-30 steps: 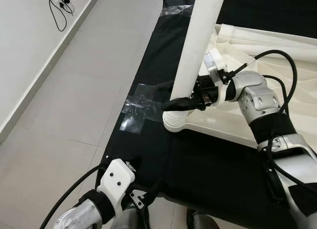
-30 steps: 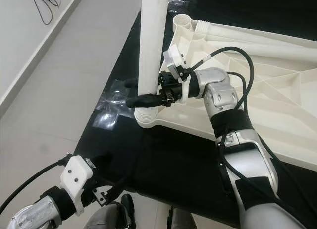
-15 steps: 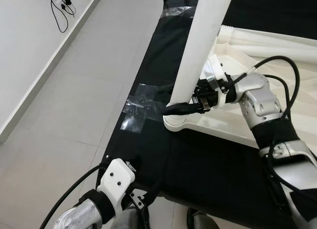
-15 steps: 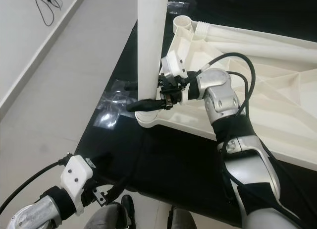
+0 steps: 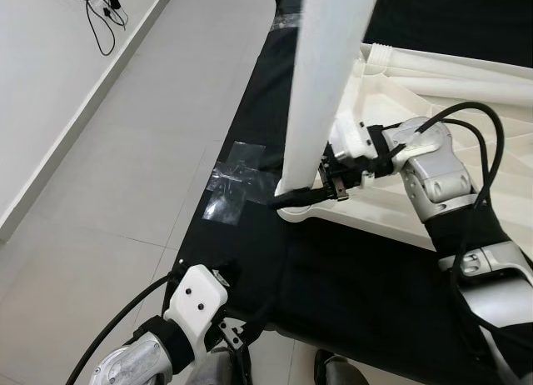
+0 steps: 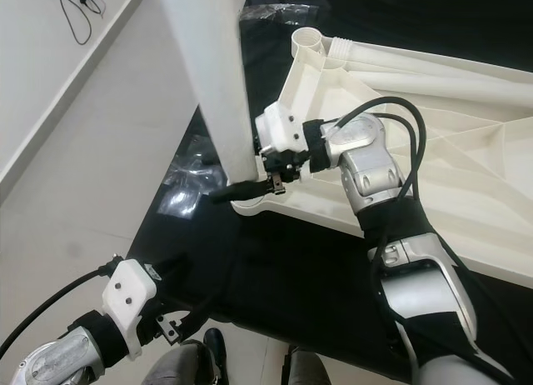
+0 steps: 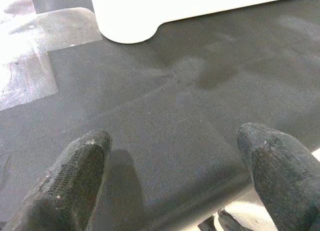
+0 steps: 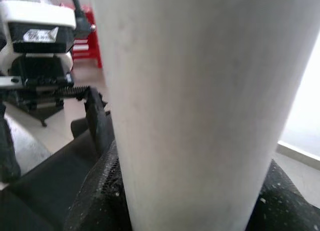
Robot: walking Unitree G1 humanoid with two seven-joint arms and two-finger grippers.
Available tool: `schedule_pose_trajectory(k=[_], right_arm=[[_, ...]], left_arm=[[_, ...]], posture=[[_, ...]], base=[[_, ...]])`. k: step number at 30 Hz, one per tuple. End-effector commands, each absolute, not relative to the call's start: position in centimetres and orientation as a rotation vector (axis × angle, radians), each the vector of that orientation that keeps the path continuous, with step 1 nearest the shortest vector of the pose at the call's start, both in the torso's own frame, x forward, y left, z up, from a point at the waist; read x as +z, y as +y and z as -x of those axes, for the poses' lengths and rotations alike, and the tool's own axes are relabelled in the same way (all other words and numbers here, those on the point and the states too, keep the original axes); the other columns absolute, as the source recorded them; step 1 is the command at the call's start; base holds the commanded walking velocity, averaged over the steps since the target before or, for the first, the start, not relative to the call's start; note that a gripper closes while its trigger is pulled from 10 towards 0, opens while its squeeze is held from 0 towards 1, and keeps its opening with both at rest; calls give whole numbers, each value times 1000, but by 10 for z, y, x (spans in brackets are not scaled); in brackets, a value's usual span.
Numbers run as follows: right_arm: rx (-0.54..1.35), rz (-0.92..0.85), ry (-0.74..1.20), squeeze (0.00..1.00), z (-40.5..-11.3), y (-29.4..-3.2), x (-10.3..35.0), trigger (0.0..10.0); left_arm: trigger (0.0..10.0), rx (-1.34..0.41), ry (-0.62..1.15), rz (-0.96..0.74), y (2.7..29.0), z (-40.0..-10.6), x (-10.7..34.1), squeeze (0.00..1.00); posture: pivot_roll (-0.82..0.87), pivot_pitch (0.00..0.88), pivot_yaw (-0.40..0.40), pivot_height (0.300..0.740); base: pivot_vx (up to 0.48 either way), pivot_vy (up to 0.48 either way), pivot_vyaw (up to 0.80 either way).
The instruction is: Building children table
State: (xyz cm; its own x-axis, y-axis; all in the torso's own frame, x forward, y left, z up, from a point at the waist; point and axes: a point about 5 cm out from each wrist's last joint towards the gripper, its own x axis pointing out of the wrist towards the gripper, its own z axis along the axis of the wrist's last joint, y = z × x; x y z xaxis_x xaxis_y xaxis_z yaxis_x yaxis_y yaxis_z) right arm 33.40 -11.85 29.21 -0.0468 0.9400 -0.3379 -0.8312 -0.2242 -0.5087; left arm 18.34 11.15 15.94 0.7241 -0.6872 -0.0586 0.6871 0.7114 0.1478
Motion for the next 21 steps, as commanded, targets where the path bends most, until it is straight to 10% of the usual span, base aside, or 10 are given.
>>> schedule_pose_trajectory(k=[1,21], right_arm=[[1729,723,20,0,-333,-121,256,10000],[1518,493,-61,0,-350,-98,269,10000]], left_arm=[[10000,-769,33,-162,113,-180,155,0],[10000,-767,28,-156,112,-181,156,0]], posture=[[87,380,66,740],[70,384,56,740]], base=[[0,0,0],[0,0,0]])
